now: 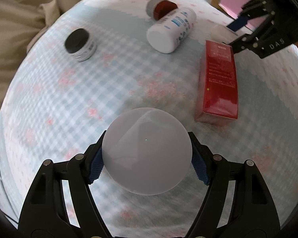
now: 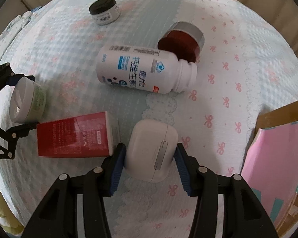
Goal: Organize rigid objects
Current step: 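Lift and carry the container and earbud case toward the pink box with both tools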
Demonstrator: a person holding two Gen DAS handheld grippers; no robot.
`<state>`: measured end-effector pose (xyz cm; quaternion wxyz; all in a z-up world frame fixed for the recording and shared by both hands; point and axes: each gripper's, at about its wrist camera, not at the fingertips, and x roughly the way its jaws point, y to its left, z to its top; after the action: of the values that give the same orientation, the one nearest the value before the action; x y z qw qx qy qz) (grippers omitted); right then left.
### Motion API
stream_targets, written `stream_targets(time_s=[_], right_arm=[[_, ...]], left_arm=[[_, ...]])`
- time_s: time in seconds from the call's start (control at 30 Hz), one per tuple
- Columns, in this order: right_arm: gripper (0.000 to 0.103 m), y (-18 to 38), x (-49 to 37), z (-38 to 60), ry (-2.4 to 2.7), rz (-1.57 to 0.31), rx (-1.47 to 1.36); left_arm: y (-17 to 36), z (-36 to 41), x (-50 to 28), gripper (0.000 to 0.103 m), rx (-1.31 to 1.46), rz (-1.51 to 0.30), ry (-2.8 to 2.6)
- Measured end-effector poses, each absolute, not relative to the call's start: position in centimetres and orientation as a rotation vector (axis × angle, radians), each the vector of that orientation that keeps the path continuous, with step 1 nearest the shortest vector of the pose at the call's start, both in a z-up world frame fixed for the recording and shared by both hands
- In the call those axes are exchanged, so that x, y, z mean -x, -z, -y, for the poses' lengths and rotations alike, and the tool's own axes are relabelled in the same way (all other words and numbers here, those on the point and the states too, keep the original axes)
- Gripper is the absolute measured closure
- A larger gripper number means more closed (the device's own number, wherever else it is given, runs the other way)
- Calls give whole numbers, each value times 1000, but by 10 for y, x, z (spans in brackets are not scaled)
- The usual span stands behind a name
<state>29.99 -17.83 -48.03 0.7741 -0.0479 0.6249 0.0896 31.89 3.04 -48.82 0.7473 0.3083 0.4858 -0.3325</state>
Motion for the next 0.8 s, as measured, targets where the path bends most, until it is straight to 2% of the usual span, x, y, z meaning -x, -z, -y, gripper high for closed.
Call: stream_targets(time_s=[0.37, 0.8], right_arm=[[57, 422, -274, 173, -170, -1259, 73], [57, 279, -230, 185, -152, -1145, 1]], left_arm=[[425, -46, -296, 31, -556, -1036, 614], [283, -19, -267, 31, -414, -965, 583]])
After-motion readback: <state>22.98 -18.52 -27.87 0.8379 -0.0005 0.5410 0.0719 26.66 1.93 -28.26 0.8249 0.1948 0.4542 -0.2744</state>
